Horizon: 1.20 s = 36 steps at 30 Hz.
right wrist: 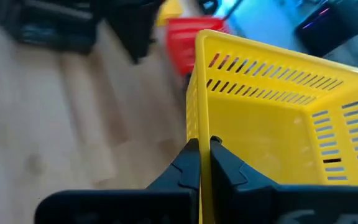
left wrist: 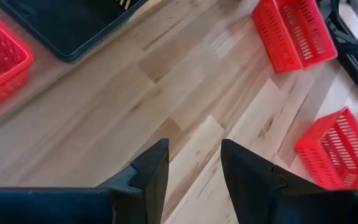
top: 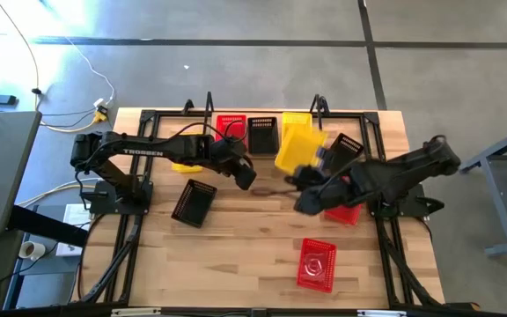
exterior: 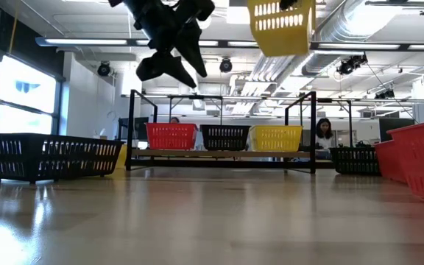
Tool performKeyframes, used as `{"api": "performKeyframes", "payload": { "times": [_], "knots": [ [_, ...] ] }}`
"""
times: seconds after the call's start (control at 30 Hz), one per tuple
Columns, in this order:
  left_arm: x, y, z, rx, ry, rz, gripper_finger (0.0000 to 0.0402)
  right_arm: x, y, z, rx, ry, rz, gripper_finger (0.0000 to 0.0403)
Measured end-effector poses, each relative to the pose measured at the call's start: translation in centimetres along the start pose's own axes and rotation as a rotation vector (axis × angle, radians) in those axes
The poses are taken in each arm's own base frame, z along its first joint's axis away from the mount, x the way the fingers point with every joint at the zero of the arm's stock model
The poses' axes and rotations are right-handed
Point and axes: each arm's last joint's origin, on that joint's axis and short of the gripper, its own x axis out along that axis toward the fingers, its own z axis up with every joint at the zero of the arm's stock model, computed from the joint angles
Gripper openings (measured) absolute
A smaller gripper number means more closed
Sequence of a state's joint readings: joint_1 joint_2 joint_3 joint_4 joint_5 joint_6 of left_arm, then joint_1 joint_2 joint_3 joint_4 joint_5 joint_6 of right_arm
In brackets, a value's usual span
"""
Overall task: Stack baskets on shelf by color
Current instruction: Stack the bottom yellow bin on the yellow bin on the shelf
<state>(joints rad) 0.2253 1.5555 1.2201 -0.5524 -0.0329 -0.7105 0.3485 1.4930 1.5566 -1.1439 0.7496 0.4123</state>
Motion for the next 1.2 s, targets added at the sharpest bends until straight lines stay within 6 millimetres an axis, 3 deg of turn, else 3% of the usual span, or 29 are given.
{"api": "performKeyframes", "payload": {
  "times": [0.23, 0.4, 0.57, 0.77, 1.2],
  "knots": [
    [0.0, 0.0, 0.0, 0.008, 0.002, 0.002, 0.0135, -0.6, -4.8, 0.4, -0.042, -0.029, -0.085, 0.0],
    [0.0, 0.1, 0.0, 0.007, 0.001, 0.004, 0.0136, 0.2, -7.0, 0.6, -0.071, 0.005, -0.095, 0.0],
    [0.0, 0.1, 0.0, 0.008, 0.001, 0.004, 0.0136, 2.6, -8.1, 0.9, -0.107, -0.009, -0.016, 0.0],
    [0.0, 0.1, 0.0, 0.025, 0.0, 0.006, 0.0135, 5.9, -9.3, -1.4, -0.154, -0.087, 0.063, 0.0],
    [0.0, 0.1, 0.1, 0.023, -0.002, 0.007, 0.0136, 9.7, -11.8, -4.4, -0.276, -0.121, 0.178, 0.0]
  ]
}}
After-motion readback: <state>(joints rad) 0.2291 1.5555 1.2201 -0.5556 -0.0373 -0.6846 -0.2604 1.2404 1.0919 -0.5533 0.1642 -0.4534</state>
